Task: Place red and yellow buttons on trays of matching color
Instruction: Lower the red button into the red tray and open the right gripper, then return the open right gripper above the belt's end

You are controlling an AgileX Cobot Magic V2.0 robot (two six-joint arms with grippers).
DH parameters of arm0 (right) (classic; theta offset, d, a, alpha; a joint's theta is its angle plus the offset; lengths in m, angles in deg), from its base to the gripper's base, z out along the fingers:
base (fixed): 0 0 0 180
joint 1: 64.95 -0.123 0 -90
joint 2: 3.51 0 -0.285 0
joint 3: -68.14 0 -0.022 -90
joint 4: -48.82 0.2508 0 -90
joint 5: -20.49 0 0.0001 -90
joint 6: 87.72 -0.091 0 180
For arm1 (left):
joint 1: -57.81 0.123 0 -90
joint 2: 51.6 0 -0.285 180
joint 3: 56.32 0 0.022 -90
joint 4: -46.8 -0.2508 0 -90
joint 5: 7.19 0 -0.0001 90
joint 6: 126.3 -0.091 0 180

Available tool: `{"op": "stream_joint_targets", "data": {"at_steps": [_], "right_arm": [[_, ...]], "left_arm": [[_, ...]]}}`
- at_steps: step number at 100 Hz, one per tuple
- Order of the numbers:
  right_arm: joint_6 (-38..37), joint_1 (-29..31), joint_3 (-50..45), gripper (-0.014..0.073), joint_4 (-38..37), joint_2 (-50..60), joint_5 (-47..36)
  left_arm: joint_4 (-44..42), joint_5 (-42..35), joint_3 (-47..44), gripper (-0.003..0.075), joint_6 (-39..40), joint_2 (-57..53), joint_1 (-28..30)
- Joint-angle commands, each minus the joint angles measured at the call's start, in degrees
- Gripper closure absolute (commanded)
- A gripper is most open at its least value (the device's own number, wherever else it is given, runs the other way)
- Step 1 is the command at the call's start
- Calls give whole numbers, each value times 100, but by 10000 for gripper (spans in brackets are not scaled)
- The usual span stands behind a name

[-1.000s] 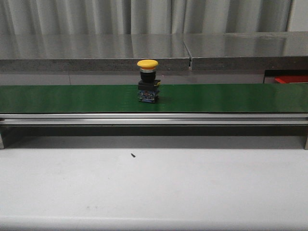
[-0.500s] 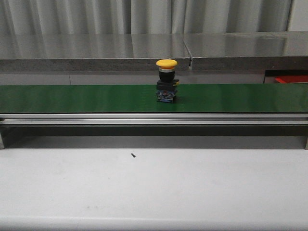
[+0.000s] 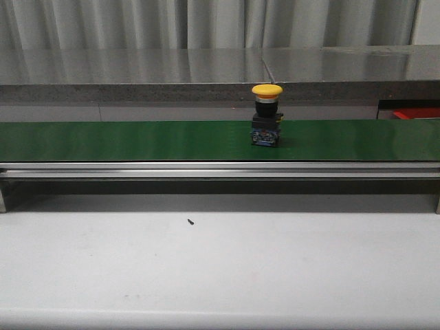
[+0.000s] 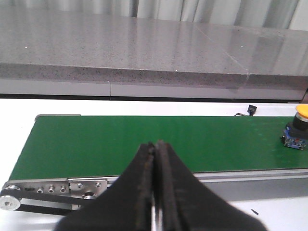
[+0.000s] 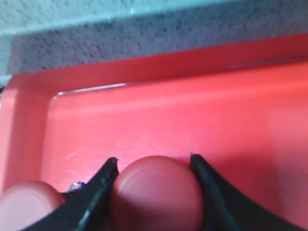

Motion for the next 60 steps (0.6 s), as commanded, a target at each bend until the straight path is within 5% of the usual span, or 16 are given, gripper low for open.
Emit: {"op": "stream_joint_targets", "data": {"at_steps": [1,15,37,60], "right_arm": [[-5,32,224,401,134,367,-285],[-5,32,224,320,134,353,-310],[-5,32,228,-43,139,444,-359],[-5,38,234,-50,139,948,-337]], "left_arm": [[88,-271,162,739,6,13,-39],[88,-271,162,739,6,13,-39],[88,-271,162,739,6,13,-39],[88,-271,162,739,6,13,-39]]}}
